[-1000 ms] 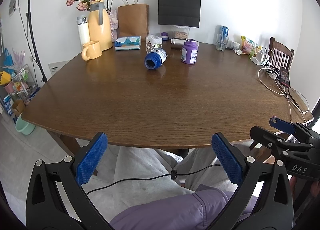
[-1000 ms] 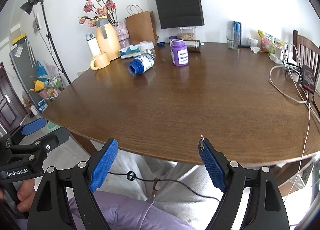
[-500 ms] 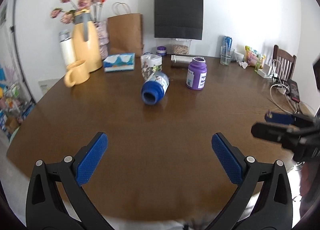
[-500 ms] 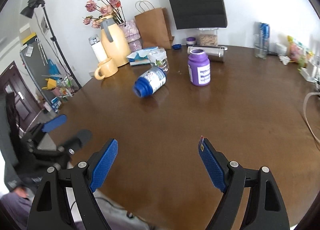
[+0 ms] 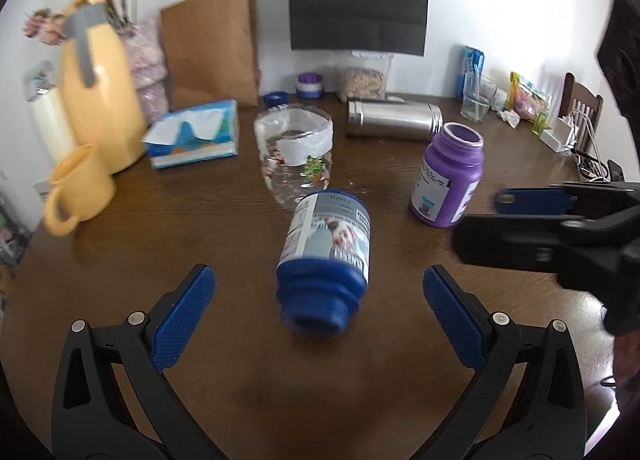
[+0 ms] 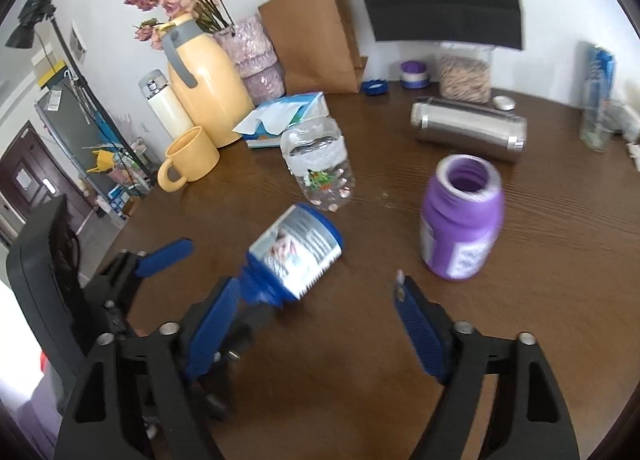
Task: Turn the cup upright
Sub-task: 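Reach the right tool to the lying blue-capped jar and close on it, then lift the jar with the right tool while the left tool closes on its body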
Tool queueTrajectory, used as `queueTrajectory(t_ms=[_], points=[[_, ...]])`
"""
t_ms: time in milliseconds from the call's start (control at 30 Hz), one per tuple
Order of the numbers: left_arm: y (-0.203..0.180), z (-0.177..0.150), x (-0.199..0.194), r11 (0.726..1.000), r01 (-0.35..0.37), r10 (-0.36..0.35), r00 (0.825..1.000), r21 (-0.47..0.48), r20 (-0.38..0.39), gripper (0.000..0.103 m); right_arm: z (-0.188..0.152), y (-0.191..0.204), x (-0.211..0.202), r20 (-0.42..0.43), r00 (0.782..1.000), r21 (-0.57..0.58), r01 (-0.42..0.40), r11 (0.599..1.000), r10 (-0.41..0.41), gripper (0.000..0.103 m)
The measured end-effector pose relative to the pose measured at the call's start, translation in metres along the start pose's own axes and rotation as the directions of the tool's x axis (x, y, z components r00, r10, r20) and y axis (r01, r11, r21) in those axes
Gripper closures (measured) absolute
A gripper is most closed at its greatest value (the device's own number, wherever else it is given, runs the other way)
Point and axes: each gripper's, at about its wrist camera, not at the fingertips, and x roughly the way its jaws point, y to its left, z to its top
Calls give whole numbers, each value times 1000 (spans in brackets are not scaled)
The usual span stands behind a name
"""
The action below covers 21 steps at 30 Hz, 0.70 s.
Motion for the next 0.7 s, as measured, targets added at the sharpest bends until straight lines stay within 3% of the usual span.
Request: queueTrajectory(t_ms=[100,200,300,367,500,600,700], points=[[9,4,18,1000,-6,5,1000,-13,-25,3,12,3,28,-37,999,3,-24,1000,24,30],[23,3,27,998,4,-6,999,-59,-37,17,21,13,56,-80,996,-14,-42,999,40,30],[43,0,27,984,80,-85,996,-159,-26,31,28,24,82,-129,989,-33,-75,997,70,30],[52,0,26,976,86,-92,996,-201,-20,40,34,32,95,-157,984,-47,-94,994,86,30],[55,-6,23,967,107,-119,992,-230,-40,42,43,53,115,-208,971,-114,-144,983,118,30],[57,-9,20,963,128,-138,990,-238,-22,42,47,69,127,-218,974,-211,-106,972,59,31],[65,-9,18,939,199,-216,976,-282,-33,39,50,67,140,-251,966,-220,-115,969,58,34]])
